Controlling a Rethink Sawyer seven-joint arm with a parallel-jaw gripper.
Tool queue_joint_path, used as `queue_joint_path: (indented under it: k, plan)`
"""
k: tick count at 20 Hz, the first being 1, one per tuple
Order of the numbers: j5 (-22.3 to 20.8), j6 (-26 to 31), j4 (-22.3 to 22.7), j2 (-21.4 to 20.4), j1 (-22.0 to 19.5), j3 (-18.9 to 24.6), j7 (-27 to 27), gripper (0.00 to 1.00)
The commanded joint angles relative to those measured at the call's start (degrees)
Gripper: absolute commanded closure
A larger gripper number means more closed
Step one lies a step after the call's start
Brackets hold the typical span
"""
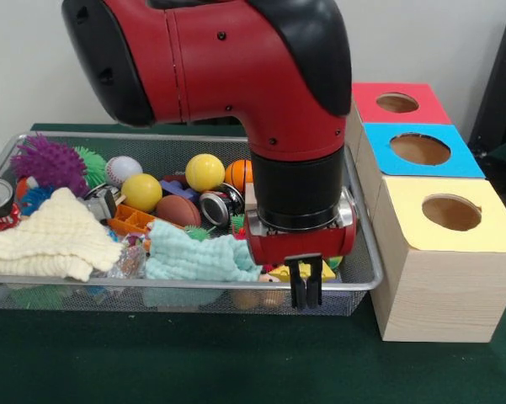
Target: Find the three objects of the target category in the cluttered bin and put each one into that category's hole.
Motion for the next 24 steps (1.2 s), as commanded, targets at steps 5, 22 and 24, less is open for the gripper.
queue_joint_path:
  k: [5,22,24]
  plan:
    - [-1.35,5.54,-1.05,2.05,1.94,-0.32,-12.67,1.0]
    - [1.38,12.5,-3.1,-0.74,3.64,0.05,-12.55,1.0]
    - [0.98,10.33,-4.78,2.11,3.3,0.81,-13.33,1.0]
